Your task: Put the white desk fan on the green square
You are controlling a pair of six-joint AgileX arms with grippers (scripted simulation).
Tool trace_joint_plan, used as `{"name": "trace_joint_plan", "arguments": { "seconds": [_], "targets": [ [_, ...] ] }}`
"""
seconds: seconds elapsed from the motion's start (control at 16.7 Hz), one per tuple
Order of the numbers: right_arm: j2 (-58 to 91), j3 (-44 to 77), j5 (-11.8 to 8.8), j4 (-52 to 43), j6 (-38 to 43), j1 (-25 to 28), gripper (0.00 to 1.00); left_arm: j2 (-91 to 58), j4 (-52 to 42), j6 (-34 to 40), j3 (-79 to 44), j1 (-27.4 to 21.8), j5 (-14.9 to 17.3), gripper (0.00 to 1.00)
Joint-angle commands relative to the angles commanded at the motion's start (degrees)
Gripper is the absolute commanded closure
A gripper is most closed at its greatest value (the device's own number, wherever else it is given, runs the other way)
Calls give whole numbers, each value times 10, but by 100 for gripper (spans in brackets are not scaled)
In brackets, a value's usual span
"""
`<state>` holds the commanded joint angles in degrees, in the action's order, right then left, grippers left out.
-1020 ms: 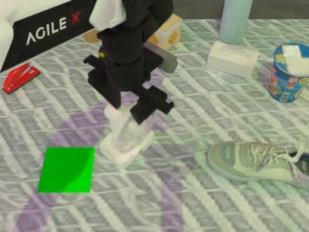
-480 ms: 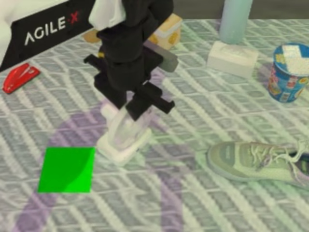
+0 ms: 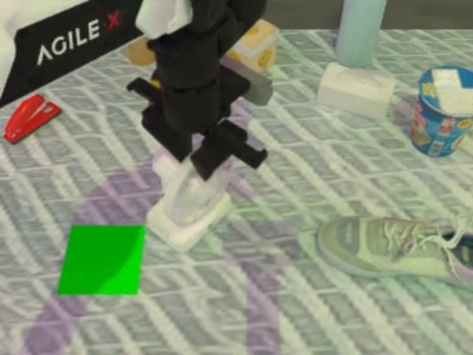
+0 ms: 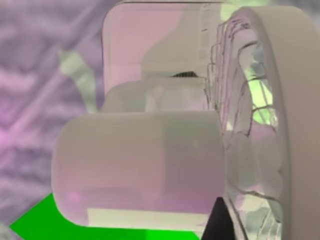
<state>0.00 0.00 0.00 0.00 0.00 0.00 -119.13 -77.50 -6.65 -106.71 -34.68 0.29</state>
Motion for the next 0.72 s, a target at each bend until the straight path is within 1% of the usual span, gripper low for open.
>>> {"name": "trace_joint_plan", "arguments": {
  "seconds": [0.3, 0.72],
  "targets": [
    [0, 0, 0, 0, 0, 0, 0, -8, -88, 1, -100, 8, 0, 100],
    [0, 0, 0, 0, 0, 0, 0, -4, -95, -7, -102, 8, 0, 100]
  ]
}}
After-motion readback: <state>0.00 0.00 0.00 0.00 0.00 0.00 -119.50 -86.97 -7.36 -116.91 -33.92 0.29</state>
